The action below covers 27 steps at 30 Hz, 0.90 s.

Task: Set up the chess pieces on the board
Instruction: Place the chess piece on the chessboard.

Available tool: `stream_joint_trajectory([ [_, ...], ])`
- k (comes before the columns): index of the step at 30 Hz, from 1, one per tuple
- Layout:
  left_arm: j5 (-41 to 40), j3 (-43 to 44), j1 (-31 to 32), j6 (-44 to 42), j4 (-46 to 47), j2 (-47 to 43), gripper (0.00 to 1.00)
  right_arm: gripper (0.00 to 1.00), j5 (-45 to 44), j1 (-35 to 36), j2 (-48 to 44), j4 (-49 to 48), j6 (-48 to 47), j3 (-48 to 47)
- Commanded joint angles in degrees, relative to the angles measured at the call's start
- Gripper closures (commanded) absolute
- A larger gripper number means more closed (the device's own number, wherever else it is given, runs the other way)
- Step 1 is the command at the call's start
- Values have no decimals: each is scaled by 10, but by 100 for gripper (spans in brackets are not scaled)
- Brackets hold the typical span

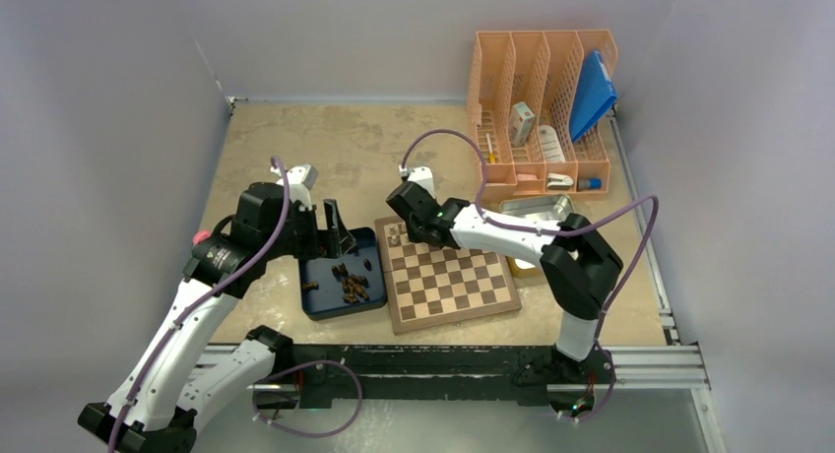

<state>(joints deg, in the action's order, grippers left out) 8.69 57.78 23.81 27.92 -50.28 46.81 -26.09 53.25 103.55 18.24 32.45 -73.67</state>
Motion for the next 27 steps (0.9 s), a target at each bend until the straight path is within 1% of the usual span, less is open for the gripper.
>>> stream_joint_trajectory([
  [1, -7, 23, 2, 0, 12, -3, 19, 84, -36, 2, 14, -8, 16, -15],
  [27, -14, 21, 2, -1, 5, -7, 19, 82, -54, 2, 31, -7, 20, -29],
])
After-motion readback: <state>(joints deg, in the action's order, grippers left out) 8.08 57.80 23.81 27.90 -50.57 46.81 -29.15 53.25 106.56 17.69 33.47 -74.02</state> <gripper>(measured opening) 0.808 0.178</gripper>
